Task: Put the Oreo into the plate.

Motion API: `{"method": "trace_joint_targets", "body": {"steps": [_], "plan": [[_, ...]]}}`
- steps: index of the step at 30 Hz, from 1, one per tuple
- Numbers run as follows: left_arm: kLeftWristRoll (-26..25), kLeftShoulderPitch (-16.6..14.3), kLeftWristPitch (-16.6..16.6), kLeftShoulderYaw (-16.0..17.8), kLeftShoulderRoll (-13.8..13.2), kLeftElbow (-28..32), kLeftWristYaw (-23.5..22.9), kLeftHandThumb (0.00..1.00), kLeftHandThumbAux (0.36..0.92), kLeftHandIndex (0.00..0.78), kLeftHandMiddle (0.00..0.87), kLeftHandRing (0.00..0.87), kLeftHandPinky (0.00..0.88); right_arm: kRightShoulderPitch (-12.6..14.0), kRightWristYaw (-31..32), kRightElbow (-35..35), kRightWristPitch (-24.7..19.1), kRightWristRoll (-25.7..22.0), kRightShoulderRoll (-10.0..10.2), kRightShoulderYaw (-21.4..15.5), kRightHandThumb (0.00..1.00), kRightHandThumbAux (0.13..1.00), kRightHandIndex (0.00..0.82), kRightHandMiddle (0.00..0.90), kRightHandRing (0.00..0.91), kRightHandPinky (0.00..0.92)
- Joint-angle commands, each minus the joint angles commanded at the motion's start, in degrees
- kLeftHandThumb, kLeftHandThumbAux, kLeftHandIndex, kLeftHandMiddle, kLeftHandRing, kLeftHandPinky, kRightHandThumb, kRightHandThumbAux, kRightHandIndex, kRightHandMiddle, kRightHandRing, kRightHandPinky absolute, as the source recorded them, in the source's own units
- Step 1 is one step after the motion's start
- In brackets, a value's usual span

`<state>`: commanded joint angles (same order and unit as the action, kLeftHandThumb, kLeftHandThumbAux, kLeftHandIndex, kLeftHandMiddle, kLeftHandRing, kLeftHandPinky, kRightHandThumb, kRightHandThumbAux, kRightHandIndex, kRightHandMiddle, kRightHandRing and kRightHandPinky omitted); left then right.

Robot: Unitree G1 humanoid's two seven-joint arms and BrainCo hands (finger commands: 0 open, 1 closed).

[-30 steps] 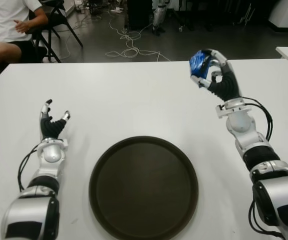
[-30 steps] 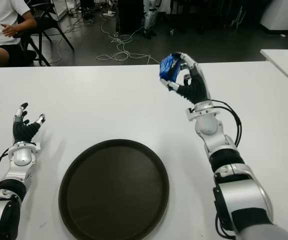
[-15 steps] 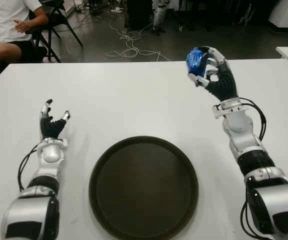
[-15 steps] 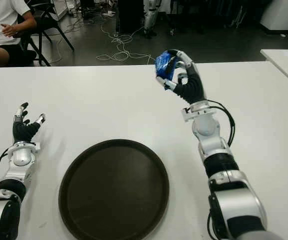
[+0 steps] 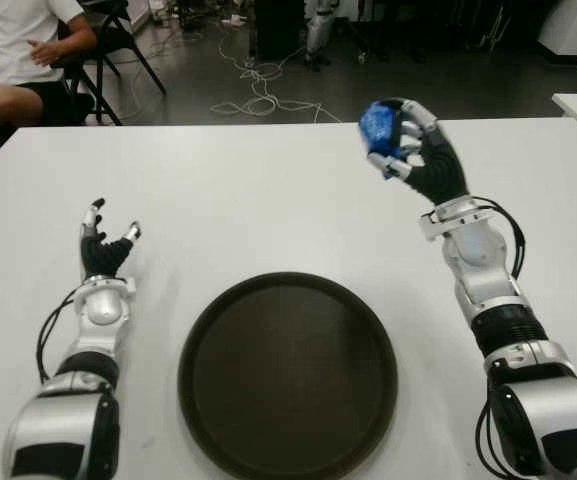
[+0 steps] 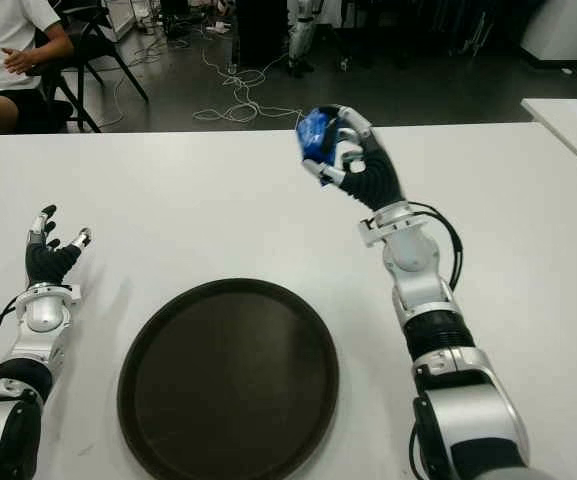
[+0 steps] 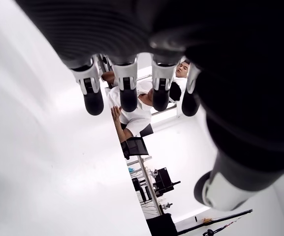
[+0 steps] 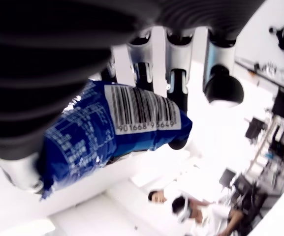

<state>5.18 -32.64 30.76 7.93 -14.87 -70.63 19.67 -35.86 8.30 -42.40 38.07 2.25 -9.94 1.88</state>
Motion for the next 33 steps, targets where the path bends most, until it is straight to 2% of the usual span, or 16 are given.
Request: {"method": "trace_joint_targets", "body": {"steps": [8,12,18,22,25,28,33], "plan": [[0.5,-0.06,-0.16,-0.32,-0.1,-0.14,0.52,0.0,0.732,0.039,0.053,0.032,0.019,-0.25,2.11,-0.97,0.31,0.77,0.13,0.0,0.712,0.712,0.442,0.846,0.85,0.85],[0.7,-0.13,-0.25,-0.47,-0.2,-0.18,0.37,0.0,0.732,0.037,0.048,0.027,0.017,1.01,3.97,2.79,-1.85,0.64,0.4,0.86,0.711,0.712,0.442,0.844,0.846,0.843],[0.77,-0.12,-0.21,-0.42,-0.18,-0.13,0.54,0.0,0.728,0.038,0.048,0.025,0.014,1.96,12.27,6.61,-7.81,-2.36,-0.55,1.84,0.712,0.711,0.442,0.843,0.847,0.846],[1.11,-0.1,-0.23,-0.62,-0.25,-0.14,1.07,0.0,0.727,0.041,0.054,0.031,0.018,3.89,17.02,10.61,-10.48,-3.77,-0.34,3.17,0.714,0.71,0.442,0.846,0.852,0.851],[1.17,-0.09,-0.23,-0.66,-0.24,-0.11,1.23,0.0,0.714,0.04,0.054,0.032,0.014,4.73,19.67,12.63,-11.51,-4.63,-0.71,3.61,0.714,0.709,0.443,0.85,0.858,0.859],[0.94,-0.15,-0.1,-0.55,-0.11,-0.06,1.05,0.0,0.703,0.04,0.055,0.033,0.021,5.68,23.78,15.79,-12.46,-5.55,-1.93,4.49,0.714,0.708,0.443,0.857,0.868,0.877],[1.12,-0.23,-0.11,-0.7,-0.16,-0.1,1.14,0.0,0.701,0.04,0.055,0.033,0.021,6.49,26.35,18.06,-13.56,-6.31,-2.34,4.79,0.714,0.707,0.443,0.859,0.872,0.882]]}}
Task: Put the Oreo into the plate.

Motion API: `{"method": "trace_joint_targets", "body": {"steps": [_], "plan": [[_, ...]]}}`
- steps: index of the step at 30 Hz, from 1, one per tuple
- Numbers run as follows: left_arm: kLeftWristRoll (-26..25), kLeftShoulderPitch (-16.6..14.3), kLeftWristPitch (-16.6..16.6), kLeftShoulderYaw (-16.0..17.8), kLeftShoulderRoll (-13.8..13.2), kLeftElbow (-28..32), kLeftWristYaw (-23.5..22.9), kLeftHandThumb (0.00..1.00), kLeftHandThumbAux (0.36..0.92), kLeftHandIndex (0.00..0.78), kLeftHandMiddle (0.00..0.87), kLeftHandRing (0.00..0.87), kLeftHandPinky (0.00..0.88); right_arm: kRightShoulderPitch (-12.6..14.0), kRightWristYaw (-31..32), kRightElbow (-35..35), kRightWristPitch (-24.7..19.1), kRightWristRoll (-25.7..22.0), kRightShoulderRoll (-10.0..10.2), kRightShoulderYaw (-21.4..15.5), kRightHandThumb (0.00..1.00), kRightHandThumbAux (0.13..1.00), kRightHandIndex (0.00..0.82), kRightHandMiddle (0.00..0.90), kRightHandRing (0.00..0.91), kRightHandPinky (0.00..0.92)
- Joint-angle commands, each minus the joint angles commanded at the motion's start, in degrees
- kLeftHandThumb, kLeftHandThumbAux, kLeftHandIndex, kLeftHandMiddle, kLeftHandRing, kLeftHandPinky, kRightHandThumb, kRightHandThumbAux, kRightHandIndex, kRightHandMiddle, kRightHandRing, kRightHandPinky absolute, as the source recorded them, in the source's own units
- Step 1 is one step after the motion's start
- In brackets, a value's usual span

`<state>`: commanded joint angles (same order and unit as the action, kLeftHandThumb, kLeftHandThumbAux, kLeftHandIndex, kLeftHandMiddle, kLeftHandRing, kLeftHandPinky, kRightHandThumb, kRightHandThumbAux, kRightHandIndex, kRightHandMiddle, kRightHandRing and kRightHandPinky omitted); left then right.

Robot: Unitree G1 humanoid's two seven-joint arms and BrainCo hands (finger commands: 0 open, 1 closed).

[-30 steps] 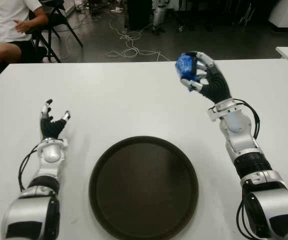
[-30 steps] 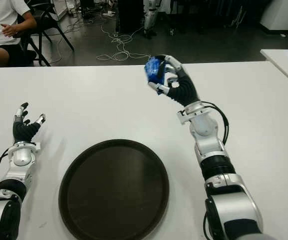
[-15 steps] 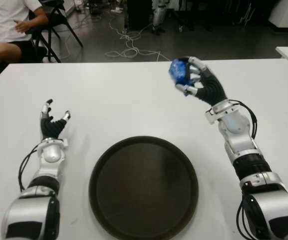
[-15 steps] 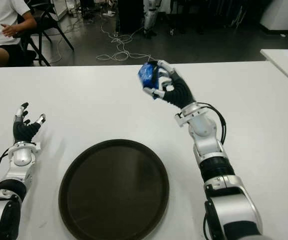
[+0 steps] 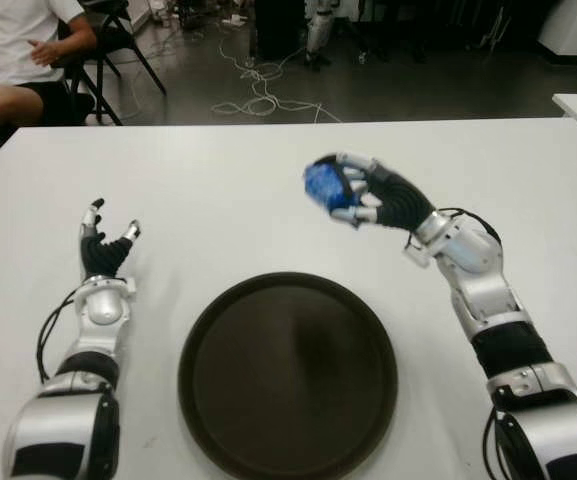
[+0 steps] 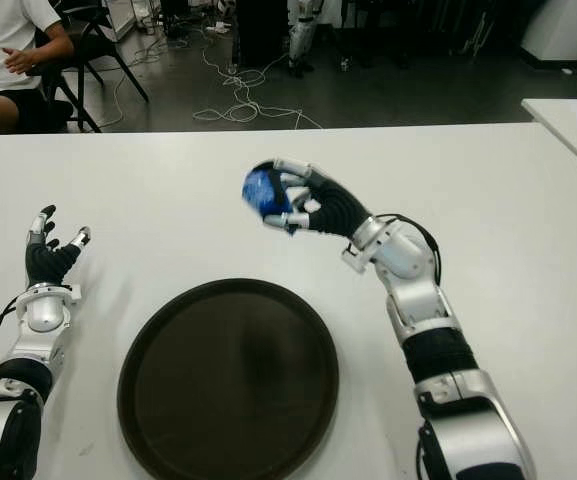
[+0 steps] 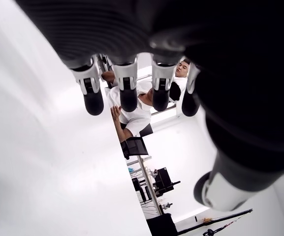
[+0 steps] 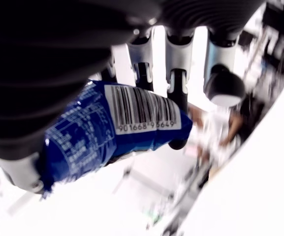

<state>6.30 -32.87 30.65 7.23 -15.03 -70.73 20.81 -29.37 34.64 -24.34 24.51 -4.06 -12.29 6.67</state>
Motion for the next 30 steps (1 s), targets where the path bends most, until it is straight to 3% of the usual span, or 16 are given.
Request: {"method": "trace_joint_targets", "body": {"steps": [10,21,30], "plan": [[0.37,0.05,0.08,-0.38,-0.09,-0.01,0.47,0.0,0.716,0.042,0.055,0.032,0.022,0.25,3.31,1.45,-0.55,-0.71,-0.23,0.35,0.717,0.706,0.444,0.856,0.869,0.878],[0.21,0.14,0.43,-0.64,-0.19,-0.12,0.1,0.0,0.725,0.041,0.056,0.035,0.026,1.73,6.44,5.83,-5.21,-0.89,-1.21,1.69,0.726,0.707,0.441,0.872,0.867,0.864],[-0.14,0.07,-0.02,-0.4,-0.15,-0.27,-0.03,0.0,0.724,0.043,0.064,0.041,0.026,2.82,7.91,8.91,-6.4,-0.86,-2.03,2.98,0.732,0.708,0.44,0.874,0.859,0.855]]}}
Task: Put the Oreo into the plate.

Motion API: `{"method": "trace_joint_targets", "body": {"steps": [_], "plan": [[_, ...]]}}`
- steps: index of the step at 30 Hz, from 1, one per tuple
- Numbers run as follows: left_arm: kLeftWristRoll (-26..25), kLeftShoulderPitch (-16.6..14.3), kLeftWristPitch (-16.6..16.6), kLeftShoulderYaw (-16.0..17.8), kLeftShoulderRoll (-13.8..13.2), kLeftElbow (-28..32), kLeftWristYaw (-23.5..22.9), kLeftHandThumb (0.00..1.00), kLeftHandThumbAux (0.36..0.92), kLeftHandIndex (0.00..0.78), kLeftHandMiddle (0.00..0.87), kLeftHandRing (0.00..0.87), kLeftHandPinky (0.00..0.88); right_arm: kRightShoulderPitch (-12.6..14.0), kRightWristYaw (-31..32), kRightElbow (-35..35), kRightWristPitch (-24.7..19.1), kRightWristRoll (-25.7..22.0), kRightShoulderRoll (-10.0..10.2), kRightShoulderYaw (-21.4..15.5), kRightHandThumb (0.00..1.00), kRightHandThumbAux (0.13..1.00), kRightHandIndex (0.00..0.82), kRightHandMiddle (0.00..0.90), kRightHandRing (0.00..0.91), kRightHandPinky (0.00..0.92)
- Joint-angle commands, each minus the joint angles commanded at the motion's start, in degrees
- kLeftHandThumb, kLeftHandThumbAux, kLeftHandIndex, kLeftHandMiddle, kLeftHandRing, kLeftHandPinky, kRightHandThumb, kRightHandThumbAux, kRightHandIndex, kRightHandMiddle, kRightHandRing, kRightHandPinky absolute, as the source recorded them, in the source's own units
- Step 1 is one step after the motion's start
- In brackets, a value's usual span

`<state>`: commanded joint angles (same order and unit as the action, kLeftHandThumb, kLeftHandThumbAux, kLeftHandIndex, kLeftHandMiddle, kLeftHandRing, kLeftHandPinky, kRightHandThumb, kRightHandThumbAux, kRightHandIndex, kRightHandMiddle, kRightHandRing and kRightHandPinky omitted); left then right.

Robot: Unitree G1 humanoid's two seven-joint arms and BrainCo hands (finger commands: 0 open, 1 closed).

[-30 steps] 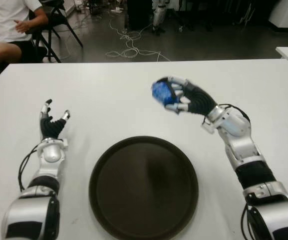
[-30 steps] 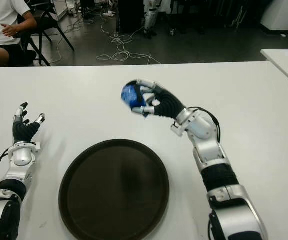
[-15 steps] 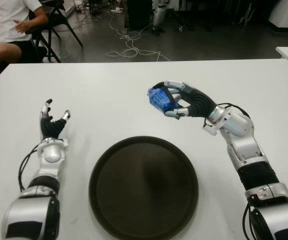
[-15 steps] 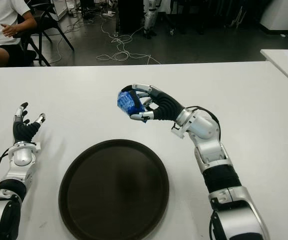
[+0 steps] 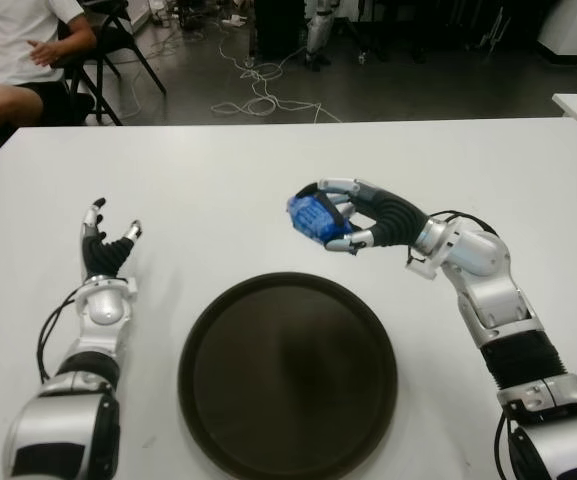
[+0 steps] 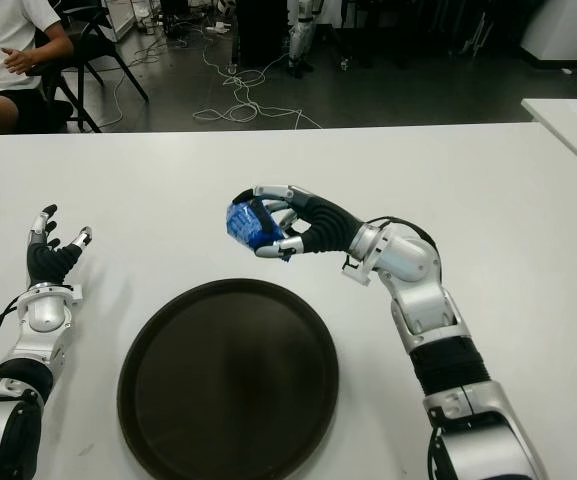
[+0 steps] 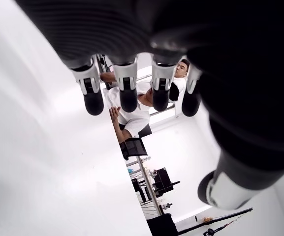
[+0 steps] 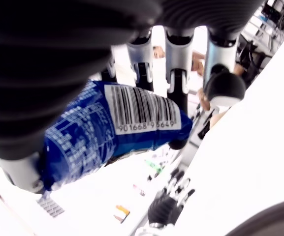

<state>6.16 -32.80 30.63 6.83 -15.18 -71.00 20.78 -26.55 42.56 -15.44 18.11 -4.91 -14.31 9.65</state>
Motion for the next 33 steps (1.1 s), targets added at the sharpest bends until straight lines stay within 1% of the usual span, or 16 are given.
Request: {"method": "trace_joint_targets", "body": {"steps": [4,8,12,16,20,24,30,33], "plan": [[0.34,-0.09,-0.24,-0.21,0.01,-0.08,0.67,0.0,0.711,0.043,0.061,0.038,0.024,0.35,0.8,1.12,-1.29,-1.22,0.33,0.11,0.733,0.708,0.44,0.871,0.858,0.852],[0.23,-0.13,-0.24,-0.14,0.02,-0.06,0.63,0.0,0.705,0.042,0.058,0.036,0.023,0.41,0.91,1.64,-2.06,-1.27,0.48,0.2,0.734,0.708,0.44,0.868,0.855,0.848],[0.24,0.03,-0.13,-0.2,0.06,0.17,0.54,0.0,0.704,0.038,0.05,0.028,0.013,0.19,0.94,1.98,-3.0,-0.88,0.73,0.7,0.735,0.708,0.44,0.863,0.853,0.858],[0.24,0.06,-0.19,-0.2,0.07,0.26,0.65,0.0,0.707,0.037,0.052,0.03,0.017,0.13,0.34,2.04,-4.01,0.07,1.43,1.68,0.735,0.708,0.44,0.864,0.857,0.861],[0.16,0.12,-0.17,-0.12,0.06,0.28,0.76,0.0,0.708,0.039,0.055,0.034,0.018,0.15,0.19,2.76,-5.59,0.67,1.07,2.34,0.736,0.708,0.44,0.865,0.859,0.859],[0.13,0.11,-0.19,-0.08,0.07,0.3,0.81,0.0,0.708,0.043,0.06,0.037,0.013,0.19,-1.05,3.76,-7.1,2.32,1.7,3.93,0.738,0.708,0.44,0.858,0.856,0.857],[0.29,0.28,0.06,-0.28,0.01,0.37,0.52,0.0,0.727,0.041,0.057,0.033,0.013,0.85,-2.04,5.08,-5.36,3.51,1.91,4.94,0.738,0.708,0.44,0.86,0.861,0.861],[0.63,0.28,0.04,-0.56,-0.11,0.26,0.78,0.0,0.731,0.044,0.06,0.037,0.018,1.28,-2.02,6.23,-5.55,3.73,1.71,5.6,0.738,0.708,0.44,0.863,0.864,0.862]]}}
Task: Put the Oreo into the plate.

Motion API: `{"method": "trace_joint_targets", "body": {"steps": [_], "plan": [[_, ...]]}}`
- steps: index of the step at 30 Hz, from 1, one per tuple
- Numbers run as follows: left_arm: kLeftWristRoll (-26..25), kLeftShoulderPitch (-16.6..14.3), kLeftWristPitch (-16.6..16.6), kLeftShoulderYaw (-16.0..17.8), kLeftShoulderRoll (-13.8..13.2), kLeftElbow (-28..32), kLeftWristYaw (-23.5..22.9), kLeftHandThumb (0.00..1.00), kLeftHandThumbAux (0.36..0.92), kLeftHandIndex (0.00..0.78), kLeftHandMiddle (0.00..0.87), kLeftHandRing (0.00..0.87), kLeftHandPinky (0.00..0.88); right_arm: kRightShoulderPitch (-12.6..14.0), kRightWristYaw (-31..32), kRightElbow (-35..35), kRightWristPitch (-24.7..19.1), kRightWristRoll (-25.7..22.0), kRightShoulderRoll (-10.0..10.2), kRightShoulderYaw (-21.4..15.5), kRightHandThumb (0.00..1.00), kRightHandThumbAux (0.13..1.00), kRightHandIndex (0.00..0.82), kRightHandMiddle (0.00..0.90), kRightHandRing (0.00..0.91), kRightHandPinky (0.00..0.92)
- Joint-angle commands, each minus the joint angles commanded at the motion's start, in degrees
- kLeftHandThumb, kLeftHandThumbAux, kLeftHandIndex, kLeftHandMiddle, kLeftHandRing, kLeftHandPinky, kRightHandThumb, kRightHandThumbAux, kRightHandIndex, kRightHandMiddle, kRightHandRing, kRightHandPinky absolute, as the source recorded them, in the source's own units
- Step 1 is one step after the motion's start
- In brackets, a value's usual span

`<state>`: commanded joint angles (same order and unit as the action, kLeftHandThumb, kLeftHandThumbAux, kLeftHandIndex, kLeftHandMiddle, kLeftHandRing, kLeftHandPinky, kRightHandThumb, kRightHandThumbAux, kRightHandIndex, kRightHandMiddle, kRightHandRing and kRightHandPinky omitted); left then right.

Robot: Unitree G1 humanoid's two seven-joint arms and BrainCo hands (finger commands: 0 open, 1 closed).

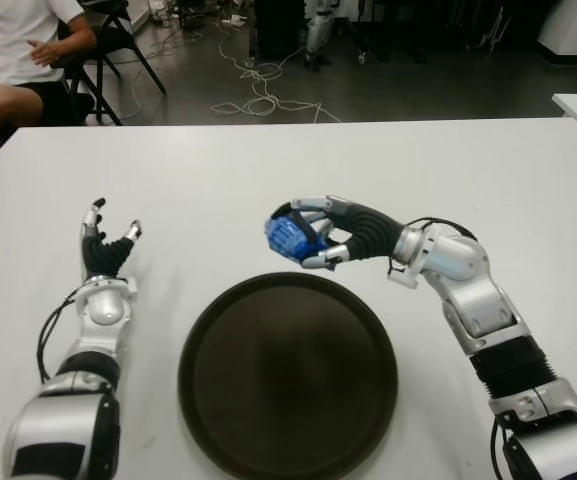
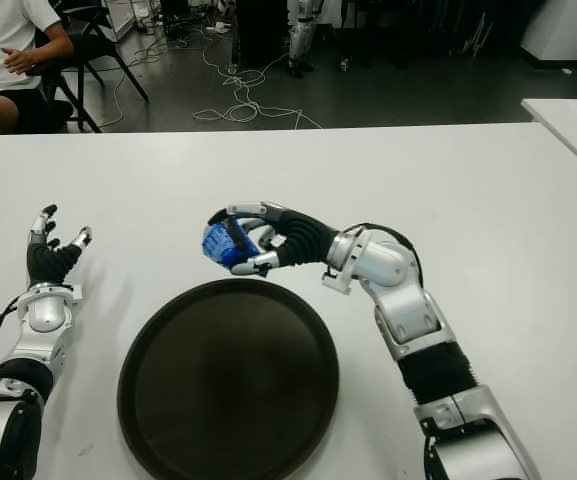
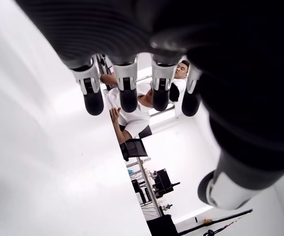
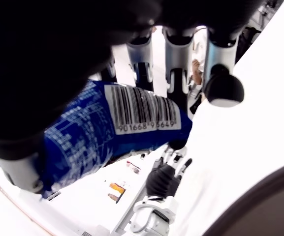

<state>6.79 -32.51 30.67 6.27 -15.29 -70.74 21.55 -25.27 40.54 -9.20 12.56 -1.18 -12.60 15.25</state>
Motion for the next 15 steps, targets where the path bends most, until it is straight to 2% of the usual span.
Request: {"method": "trace_joint_targets", "body": {"steps": [10,15], "plan": [[-0.49,-0.12,0.15,0.26,0.13,0.07,-0.48,0.0,0.722,0.043,0.055,0.033,0.016,0.37,0.65,1.82,-2.47,0.49,-0.51,1.15,0.736,0.708,0.44,0.881,0.87,0.859],[-0.39,-0.11,0.01,0.12,0.08,0.07,-0.23,0.0,0.714,0.044,0.062,0.038,0.025,1.08,0.93,2.97,-3.78,-0.84,0.06,1.12,0.735,0.708,0.44,0.877,0.865,0.86]]}}
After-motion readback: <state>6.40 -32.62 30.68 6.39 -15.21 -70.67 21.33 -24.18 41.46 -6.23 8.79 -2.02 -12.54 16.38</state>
